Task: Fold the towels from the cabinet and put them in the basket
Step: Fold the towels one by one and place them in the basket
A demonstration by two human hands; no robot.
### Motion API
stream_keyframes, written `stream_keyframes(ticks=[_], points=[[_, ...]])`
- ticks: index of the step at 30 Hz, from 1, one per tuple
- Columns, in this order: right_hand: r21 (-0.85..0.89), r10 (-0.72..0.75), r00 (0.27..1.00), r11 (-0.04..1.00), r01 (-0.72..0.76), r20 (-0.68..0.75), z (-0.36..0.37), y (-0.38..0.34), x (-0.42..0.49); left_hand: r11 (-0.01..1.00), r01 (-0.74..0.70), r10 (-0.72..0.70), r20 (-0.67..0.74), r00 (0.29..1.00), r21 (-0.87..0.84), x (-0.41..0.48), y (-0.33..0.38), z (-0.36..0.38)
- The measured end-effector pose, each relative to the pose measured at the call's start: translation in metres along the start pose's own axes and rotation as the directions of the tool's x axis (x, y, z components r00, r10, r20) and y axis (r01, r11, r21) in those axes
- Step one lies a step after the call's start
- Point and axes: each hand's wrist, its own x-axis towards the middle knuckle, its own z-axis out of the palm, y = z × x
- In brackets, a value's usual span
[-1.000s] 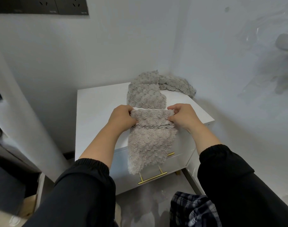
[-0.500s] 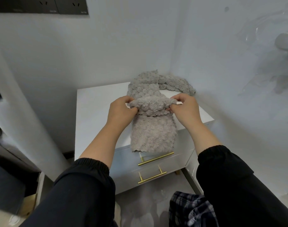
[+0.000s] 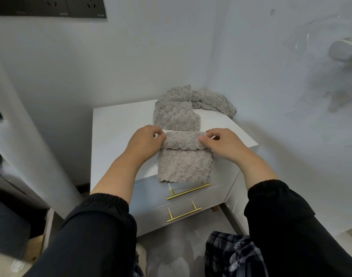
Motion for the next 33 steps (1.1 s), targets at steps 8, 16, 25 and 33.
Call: stream_keyframes(ticks=[8, 16, 25, 33], points=[[0.026, 0.051, 0.999, 0.998, -0.052, 0.016, 0.01, 0.006, 0.008, 0.993, 0.057, -0.043, 0.126, 0.991, -0.103, 0.0, -0.002, 0.005], [0.044, -0.025, 0.976, 0.998, 0.035, -0.217, 0.013, -0.005, 0.018, 1.0, -0.017, 0.018, -0.132, 0.991, 0.008, 0.008, 0.008, 0.009], [0.085, -0.043, 0.931, 0.993, 0.079, -0.362, 0.015, -0.004, 0.016, 0.99, -0.125, 0.105, -0.251, 0.962, -0.068, 0.009, 0.004, 0.012], [0.129, -0.084, 0.958, 0.984, 0.123, -0.274, 0.005, -0.005, 0.007, 0.978, -0.152, 0.126, -0.169, 0.977, -0.146, 0.0, 0.006, 0.003]])
